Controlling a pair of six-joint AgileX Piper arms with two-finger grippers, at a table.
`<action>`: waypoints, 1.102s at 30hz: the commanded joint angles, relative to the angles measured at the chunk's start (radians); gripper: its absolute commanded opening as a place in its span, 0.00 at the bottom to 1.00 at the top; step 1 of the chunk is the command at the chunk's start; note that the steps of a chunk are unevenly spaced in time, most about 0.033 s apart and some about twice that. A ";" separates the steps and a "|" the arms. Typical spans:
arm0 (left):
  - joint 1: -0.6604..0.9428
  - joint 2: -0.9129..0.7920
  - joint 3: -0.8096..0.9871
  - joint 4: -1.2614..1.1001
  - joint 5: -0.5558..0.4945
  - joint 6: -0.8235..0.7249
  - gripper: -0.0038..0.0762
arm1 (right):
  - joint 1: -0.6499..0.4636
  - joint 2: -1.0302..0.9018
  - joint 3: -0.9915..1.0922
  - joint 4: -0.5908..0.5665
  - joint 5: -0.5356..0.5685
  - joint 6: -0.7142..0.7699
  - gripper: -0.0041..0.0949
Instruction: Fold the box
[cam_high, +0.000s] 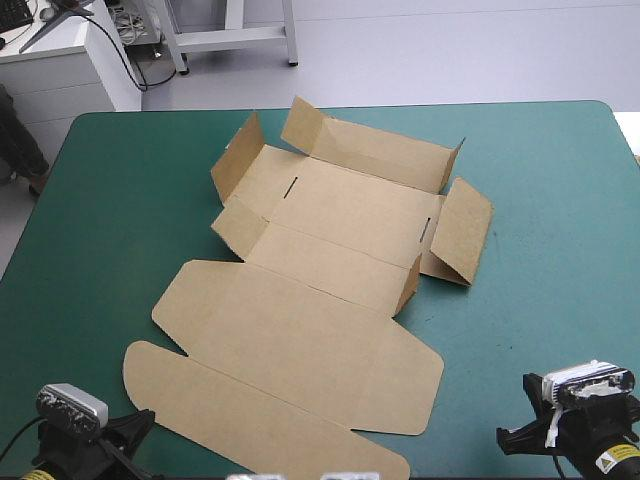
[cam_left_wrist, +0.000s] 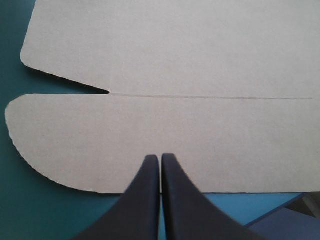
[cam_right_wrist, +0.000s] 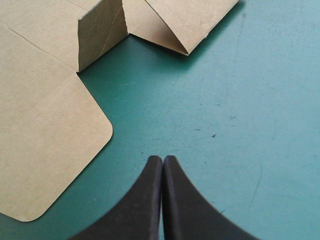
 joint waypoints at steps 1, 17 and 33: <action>-0.003 0.018 -0.023 -0.013 -0.056 0.003 0.04 | 0.003 0.017 -0.027 0.015 -0.054 -0.006 0.02; -0.003 0.018 -0.023 -0.013 -0.056 0.000 0.04 | 0.003 0.121 -0.157 -0.016 0.079 0.054 0.02; -0.003 0.018 -0.023 -0.013 -0.056 0.000 0.04 | 0.077 0.675 -0.689 -0.009 0.205 0.096 0.05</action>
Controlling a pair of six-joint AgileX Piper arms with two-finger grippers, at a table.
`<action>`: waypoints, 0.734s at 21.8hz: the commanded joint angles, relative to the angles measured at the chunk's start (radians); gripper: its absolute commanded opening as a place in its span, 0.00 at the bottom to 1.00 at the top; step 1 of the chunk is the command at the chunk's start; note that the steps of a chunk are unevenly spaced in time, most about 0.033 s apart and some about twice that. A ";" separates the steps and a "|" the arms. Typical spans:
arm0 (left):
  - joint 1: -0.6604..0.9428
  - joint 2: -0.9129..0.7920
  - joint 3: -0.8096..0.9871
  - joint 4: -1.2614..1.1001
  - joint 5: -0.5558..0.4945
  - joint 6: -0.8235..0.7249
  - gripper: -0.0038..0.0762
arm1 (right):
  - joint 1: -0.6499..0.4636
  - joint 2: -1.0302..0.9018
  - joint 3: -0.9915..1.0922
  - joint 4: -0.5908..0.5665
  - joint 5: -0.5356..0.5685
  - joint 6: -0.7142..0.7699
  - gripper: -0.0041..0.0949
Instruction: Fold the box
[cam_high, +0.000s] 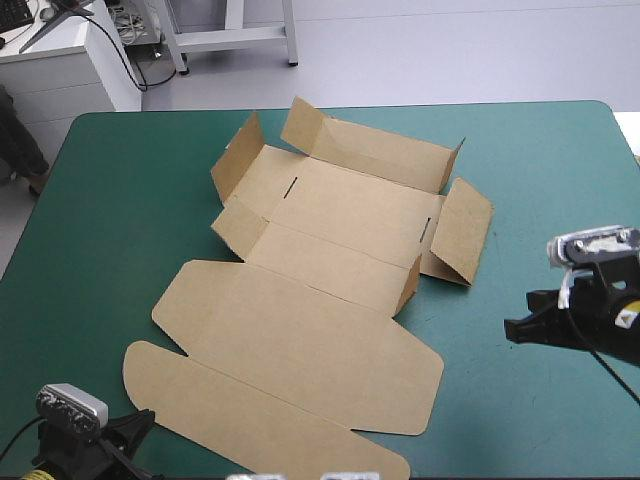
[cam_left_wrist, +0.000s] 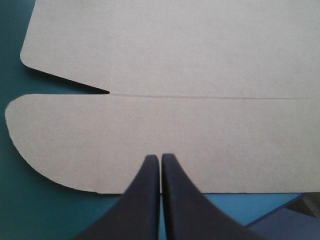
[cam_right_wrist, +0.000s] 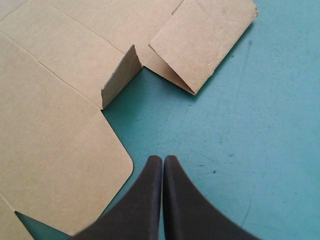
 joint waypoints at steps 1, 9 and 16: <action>-0.003 0.018 -0.023 -0.013 -0.056 -0.001 0.04 | 0.039 0.116 -0.104 0.018 -0.022 0.014 0.05; -0.003 0.018 -0.023 -0.013 -0.056 -0.001 0.04 | 0.165 0.427 -0.353 -0.023 0.024 0.110 0.05; -0.003 0.018 -0.023 -0.013 -0.056 -0.001 0.04 | 0.189 0.620 -0.515 0.042 0.039 0.348 0.05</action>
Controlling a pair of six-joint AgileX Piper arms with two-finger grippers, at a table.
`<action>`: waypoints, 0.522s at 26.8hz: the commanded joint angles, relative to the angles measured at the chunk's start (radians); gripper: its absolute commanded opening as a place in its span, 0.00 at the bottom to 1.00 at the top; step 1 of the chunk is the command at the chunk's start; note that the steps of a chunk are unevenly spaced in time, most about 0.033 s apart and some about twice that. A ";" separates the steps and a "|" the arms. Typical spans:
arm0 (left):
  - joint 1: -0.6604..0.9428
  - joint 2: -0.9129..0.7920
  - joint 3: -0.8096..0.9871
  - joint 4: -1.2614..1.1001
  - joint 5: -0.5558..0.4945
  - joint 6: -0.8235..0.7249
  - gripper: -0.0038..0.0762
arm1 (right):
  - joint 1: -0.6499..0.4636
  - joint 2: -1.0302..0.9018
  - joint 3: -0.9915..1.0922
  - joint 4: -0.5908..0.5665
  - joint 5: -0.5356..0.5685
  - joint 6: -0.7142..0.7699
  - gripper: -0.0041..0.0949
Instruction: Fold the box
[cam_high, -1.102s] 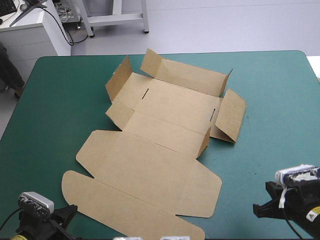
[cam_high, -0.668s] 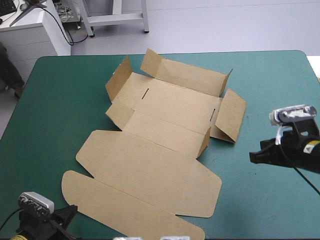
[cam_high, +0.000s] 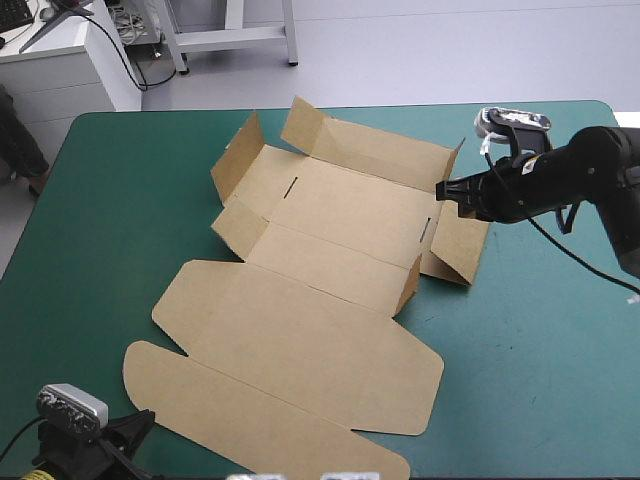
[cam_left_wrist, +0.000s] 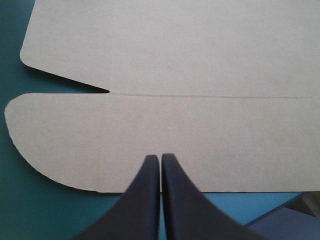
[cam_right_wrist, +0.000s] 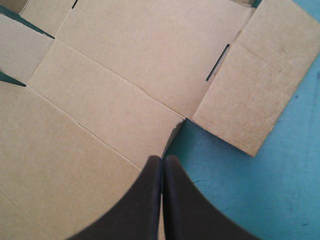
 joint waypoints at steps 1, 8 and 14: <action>-0.003 0.018 -0.023 -0.013 -0.059 -0.001 0.04 | 0.042 0.019 -0.030 0.027 0.005 0.070 0.05; -0.003 0.018 -0.023 -0.013 -0.059 -0.001 0.04 | 0.163 0.052 0.053 -0.185 0.005 0.182 0.32; -0.003 0.018 -0.023 -0.013 -0.059 -0.001 0.04 | 0.163 0.052 0.058 -0.150 0.005 0.213 0.58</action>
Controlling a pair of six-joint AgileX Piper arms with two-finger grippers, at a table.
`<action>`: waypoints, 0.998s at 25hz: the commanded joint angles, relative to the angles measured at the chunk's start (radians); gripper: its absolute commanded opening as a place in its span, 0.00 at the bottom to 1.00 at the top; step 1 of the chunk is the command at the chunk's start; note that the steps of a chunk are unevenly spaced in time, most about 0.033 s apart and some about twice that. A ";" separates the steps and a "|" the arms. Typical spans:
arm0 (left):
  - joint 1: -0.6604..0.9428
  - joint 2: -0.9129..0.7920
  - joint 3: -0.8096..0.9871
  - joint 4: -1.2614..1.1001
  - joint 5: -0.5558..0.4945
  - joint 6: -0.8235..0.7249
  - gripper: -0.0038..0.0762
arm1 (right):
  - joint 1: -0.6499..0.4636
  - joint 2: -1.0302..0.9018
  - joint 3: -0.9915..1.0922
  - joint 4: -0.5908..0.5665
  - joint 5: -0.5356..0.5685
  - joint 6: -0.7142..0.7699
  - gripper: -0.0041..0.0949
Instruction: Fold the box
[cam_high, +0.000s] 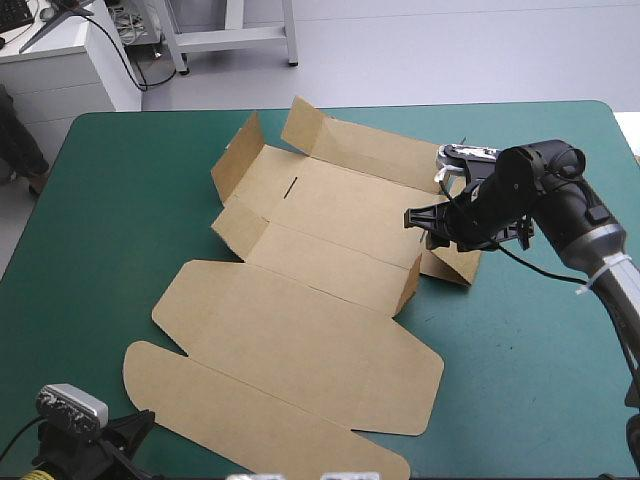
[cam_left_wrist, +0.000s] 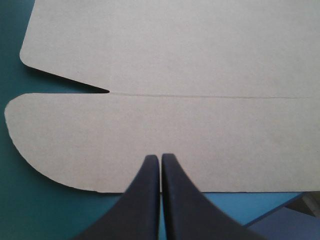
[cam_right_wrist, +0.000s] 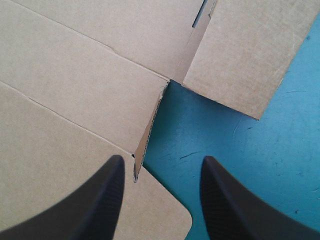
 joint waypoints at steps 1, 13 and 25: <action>-0.003 0.018 -0.023 -0.013 -0.059 -0.001 0.04 | 0.002 -0.034 -0.015 0.020 0.005 0.006 0.60; -0.003 0.018 -0.023 -0.013 -0.059 -0.001 0.04 | 0.002 0.010 0.007 0.056 0.005 0.014 0.60; -0.003 0.018 -0.023 -0.011 -0.059 -0.005 0.04 | 0.009 0.250 0.007 0.213 0.005 0.057 0.54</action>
